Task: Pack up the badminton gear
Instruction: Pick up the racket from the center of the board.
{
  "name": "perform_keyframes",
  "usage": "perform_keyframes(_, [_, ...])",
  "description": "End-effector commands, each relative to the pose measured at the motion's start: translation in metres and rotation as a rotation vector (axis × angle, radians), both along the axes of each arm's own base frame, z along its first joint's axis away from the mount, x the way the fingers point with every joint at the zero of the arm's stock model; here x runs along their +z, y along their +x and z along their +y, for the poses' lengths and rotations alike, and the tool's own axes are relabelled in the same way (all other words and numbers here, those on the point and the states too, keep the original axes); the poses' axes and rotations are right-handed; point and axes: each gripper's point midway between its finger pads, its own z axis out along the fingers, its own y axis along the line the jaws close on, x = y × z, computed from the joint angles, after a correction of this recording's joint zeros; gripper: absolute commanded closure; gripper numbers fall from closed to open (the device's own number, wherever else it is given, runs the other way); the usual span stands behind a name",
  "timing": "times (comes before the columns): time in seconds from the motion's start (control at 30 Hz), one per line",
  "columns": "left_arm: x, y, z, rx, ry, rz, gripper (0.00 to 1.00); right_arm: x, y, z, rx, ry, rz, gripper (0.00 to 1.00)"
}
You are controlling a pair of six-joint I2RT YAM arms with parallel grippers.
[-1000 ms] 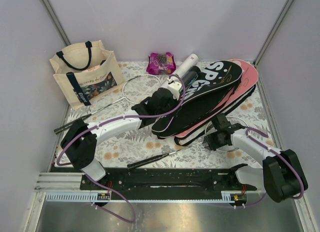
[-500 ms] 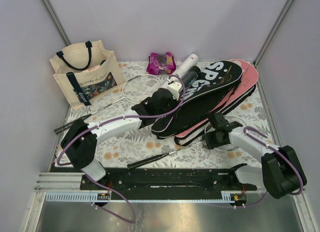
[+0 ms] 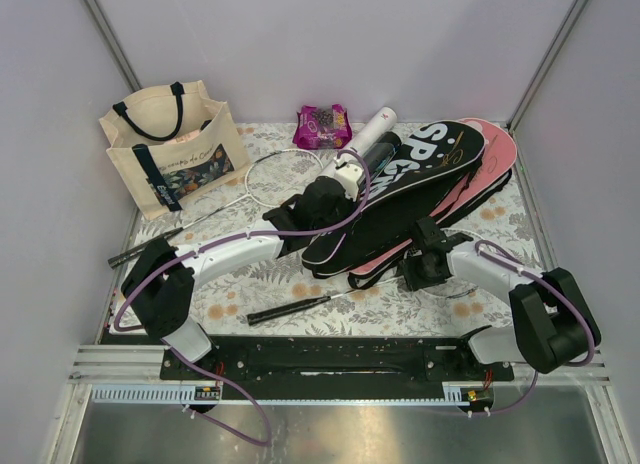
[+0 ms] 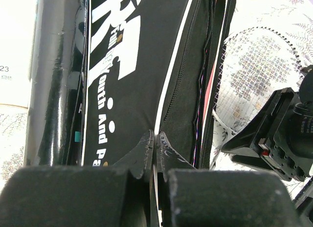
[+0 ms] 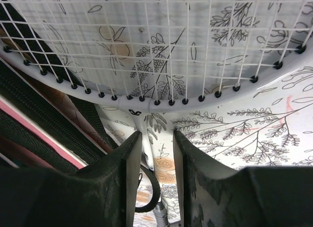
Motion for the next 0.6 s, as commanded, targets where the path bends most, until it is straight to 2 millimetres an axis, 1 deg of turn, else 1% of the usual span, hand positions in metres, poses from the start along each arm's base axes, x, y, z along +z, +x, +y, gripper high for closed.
perform_keyframes(0.0, [0.028, 0.013, -0.003, 0.032, -0.074, -0.078, 1.00, -0.010, -0.011, -0.022, -0.037, -0.135, 0.068, 0.60])
perform_keyframes(0.03, [0.029, 0.014, -0.001, 0.037, -0.074, -0.078, 1.00, -0.005, -0.011, -0.023, -0.039, -0.139, 0.060, 0.61])
perform_keyframes(0.17, [0.033, 0.017, 0.002, 0.052, -0.076, -0.088, 1.00, 0.027, -0.001, -0.025, -0.077, -0.127, -0.041, 0.60])
perform_keyframes(0.23, [0.034, 0.022, 0.006, 0.074, -0.077, -0.083, 1.00, 0.037, 0.001, -0.025, -0.096, -0.125, -0.068, 0.59])
perform_keyframes(0.3, [0.036, 0.026, 0.009, 0.084, -0.083, -0.075, 1.00, 0.041, 0.003, -0.025, -0.107, -0.125, -0.080, 0.59])
perform_keyframes(0.37, [0.035, 0.027, 0.011, 0.089, -0.078, -0.065, 1.00, 0.038, 0.001, -0.024, -0.117, -0.120, -0.071, 0.57])
perform_keyframes(0.57, [0.037, 0.026, 0.011, 0.083, -0.083, -0.066, 1.00, 0.032, 0.006, -0.009, -0.110, -0.092, -0.059, 0.55])
